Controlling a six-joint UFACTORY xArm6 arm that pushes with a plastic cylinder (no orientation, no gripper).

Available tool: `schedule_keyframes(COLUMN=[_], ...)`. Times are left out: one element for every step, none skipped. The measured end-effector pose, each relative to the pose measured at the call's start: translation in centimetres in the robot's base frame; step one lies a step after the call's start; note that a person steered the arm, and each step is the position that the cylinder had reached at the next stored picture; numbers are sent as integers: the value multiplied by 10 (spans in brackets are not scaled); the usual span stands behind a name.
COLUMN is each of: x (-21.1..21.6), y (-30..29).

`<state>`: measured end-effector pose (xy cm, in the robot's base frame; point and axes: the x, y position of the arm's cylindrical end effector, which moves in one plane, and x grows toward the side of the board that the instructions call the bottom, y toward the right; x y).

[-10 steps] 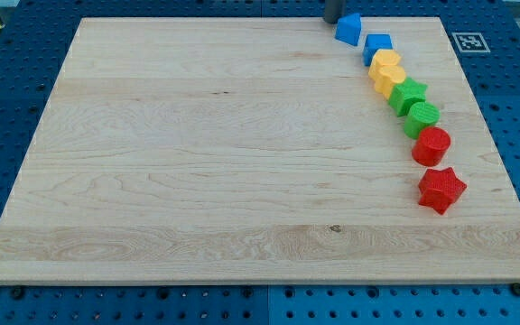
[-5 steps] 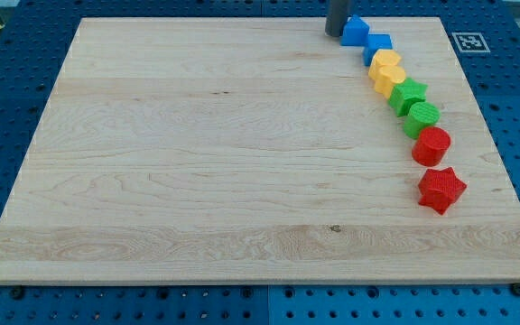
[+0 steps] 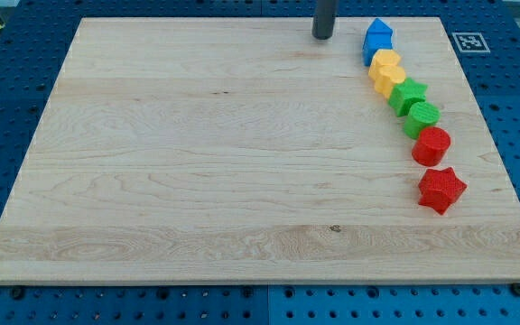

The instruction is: Move the blue triangle towards top right

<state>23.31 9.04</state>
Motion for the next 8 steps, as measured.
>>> schedule_keyframes(x=[1, 1, 1, 6, 11, 11, 11, 11], y=[3, 3, 4, 16, 28, 36, 47, 65])
